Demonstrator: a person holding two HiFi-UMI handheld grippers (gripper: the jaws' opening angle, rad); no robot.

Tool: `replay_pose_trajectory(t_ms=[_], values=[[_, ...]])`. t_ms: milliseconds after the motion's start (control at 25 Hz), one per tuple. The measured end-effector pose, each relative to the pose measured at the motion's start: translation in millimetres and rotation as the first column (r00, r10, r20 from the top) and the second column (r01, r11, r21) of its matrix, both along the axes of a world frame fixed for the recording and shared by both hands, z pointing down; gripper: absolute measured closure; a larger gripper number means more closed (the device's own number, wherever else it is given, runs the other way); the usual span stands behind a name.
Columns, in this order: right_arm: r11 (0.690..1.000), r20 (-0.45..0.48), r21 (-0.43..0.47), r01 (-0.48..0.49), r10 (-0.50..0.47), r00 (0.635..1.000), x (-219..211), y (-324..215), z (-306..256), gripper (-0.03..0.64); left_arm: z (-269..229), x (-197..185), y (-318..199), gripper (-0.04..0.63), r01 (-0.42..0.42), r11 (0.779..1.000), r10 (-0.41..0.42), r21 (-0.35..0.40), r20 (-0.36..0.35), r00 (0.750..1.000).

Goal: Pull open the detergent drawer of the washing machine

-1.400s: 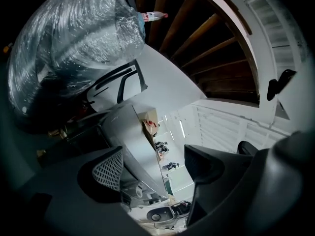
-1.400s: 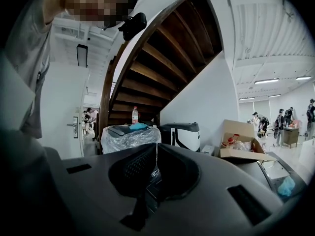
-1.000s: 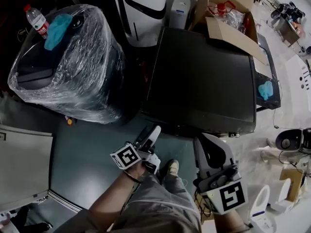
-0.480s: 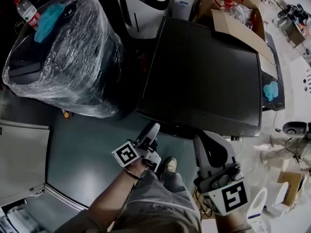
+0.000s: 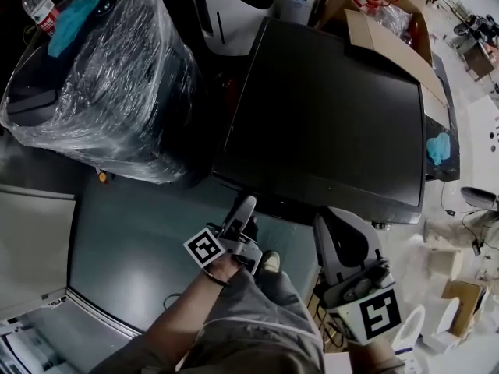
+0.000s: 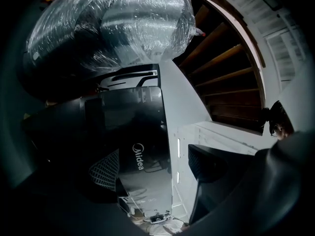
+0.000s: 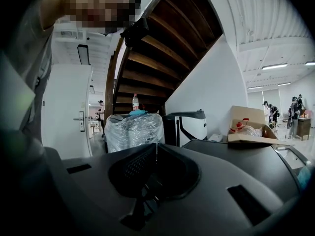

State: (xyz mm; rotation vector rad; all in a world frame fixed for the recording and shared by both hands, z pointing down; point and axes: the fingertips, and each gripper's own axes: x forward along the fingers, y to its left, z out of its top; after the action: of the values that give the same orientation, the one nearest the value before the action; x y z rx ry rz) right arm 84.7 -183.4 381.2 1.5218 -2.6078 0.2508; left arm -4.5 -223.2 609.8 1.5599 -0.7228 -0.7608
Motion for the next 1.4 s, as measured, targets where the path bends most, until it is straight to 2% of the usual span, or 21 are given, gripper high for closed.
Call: replay_pose_trajectory(t_ms=[320, 720, 1200, 1320, 1400], values=[[0.999, 0.009, -0.004, 0.041, -0.041, 0.999, -4.7, 3.9, 7.5, 0.584, 16.0, 3.8, 2.5, 0.163, 0.037, 0.999, -0.038, -0.036, -0.034, 0.999], [0.998, 0.002, -0.024, 0.053, -0.053, 0.999, -0.3, 10.5, 18.1, 0.584, 16.0, 10.3, -1.3, 0.16, 0.058, 0.998, -0.058, -0.007, -0.074, 0.996], [0.998, -0.002, -0.037, 0.051, -0.051, 0.999, 3.1, 8.5, 24.7, 0.584, 21.1, 15.7, -19.6, 0.156, 0.083, 0.995, -0.087, -0.047, -0.093, 0.992], [0.997, -0.033, -0.042, 0.07, -0.071, 0.997, 6.0, 10.7, 30.4, 0.584, 20.7, 15.7, -19.9, 0.156, 0.076, 0.996, -0.08, -0.043, -0.098, 0.992], [0.998, -0.02, -0.042, 0.057, -0.058, 0.998, 5.7, 7.6, 29.0, 0.584, 20.9, 16.1, -20.2, 0.156, 0.071, 0.997, -0.074, -0.04, -0.096, 0.993]])
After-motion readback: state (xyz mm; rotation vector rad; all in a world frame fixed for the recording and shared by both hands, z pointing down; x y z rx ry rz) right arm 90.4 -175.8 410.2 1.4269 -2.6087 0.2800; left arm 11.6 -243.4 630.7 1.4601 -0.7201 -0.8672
